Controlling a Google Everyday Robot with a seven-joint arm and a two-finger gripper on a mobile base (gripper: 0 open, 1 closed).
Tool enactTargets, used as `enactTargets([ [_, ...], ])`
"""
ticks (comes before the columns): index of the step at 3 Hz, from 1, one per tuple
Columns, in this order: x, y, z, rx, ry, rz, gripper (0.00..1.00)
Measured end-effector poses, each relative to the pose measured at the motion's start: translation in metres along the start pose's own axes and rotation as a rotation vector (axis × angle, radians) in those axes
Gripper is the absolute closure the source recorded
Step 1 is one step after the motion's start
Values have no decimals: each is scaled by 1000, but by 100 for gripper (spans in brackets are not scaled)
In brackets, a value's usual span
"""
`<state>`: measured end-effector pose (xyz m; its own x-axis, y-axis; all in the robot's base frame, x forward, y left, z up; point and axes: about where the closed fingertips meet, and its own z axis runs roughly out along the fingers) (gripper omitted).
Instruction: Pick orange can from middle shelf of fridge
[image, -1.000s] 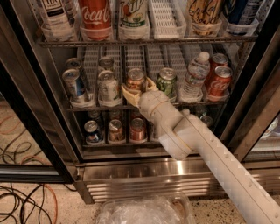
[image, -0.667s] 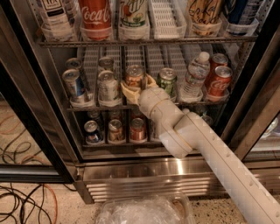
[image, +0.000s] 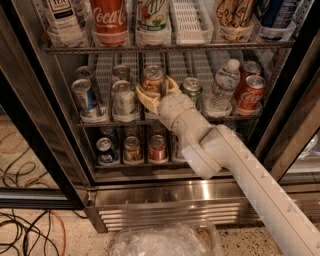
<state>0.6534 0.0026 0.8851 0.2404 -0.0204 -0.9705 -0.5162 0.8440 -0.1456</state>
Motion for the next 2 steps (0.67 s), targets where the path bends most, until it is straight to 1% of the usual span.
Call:
enactTargets([
  [1,-13,2,-4,-13,-21,-4,100],
  [2,-21,7,-14,-40,-21,-13,100],
])
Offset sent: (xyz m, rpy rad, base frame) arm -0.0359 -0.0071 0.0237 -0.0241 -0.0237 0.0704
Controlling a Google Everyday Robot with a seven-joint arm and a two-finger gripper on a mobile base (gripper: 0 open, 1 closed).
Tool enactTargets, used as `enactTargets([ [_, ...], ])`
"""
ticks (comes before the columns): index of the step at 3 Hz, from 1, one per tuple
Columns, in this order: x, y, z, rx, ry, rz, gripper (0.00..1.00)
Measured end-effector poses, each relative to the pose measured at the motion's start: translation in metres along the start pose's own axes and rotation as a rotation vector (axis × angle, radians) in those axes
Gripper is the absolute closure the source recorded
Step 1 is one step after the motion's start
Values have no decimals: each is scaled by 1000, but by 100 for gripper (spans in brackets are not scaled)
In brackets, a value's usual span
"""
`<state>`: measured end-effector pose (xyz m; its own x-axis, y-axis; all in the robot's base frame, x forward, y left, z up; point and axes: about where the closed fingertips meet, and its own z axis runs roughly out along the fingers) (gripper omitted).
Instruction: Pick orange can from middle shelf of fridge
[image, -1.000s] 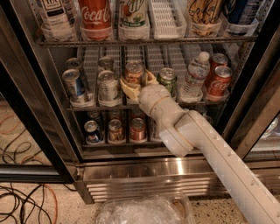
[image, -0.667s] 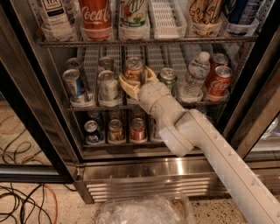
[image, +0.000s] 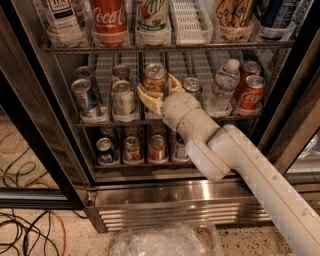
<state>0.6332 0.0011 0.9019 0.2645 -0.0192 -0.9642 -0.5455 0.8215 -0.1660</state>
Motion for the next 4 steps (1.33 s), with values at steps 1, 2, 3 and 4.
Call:
enactTargets([
  [1,-4,11,-14,-51,20,-10,100],
  [2,-5,28,-29,-125,60,-1,100],
  [3,-4,45,-45,-203,107,33,100],
  [4,-14,58,-57,-284,151,39,100],
])
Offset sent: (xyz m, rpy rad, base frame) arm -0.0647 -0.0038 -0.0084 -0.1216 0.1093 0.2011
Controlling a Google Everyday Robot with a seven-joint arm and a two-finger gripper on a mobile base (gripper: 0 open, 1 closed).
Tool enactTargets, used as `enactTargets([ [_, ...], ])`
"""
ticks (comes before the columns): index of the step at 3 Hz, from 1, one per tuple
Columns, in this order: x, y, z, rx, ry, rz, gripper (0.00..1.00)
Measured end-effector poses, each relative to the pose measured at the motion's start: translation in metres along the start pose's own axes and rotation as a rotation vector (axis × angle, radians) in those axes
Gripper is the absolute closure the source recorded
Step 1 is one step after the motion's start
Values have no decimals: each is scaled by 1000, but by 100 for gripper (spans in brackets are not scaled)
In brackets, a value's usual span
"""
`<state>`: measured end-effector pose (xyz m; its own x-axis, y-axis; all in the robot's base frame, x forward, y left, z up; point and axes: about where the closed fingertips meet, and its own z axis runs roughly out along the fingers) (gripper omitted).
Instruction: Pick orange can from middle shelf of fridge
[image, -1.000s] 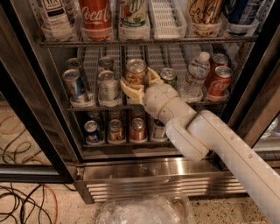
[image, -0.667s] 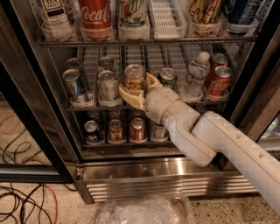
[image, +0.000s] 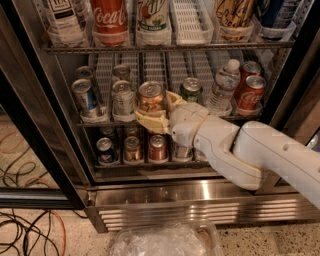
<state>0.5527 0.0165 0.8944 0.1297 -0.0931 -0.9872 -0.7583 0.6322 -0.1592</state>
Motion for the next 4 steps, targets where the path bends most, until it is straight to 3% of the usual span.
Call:
enactTargets([
  [2,-1,5,-34,-73,96,-5,100],
  [4,19,10,-68,-119,160,-8,100],
])
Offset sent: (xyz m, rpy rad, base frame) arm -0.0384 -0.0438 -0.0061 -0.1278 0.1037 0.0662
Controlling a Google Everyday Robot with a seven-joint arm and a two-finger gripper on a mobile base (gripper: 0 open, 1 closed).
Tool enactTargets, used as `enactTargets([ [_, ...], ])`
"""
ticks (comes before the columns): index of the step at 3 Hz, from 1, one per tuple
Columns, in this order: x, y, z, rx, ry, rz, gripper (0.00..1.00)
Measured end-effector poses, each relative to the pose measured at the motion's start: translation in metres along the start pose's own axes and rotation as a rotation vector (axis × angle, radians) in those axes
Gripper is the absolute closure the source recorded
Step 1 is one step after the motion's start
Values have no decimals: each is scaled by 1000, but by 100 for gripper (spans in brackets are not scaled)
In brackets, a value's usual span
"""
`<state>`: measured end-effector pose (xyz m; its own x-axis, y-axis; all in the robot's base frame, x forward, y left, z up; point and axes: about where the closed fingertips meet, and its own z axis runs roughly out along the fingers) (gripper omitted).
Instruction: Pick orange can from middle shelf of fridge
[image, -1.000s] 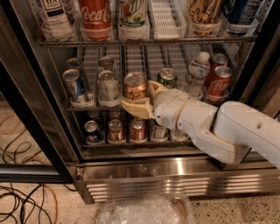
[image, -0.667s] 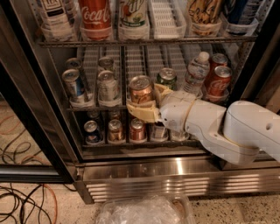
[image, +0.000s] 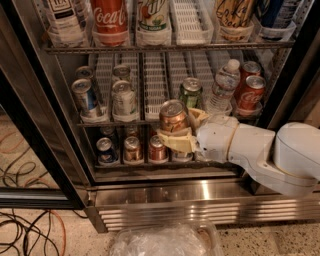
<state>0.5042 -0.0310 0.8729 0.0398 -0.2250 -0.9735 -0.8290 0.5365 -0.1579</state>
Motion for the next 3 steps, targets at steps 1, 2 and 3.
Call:
enactTargets([
  [1,6,10,-14,-45,19,-7,100],
  [2,-5,35,-31,-88,15,-32,100],
  [3,-5,36,-32,-88,15,-32,100],
])
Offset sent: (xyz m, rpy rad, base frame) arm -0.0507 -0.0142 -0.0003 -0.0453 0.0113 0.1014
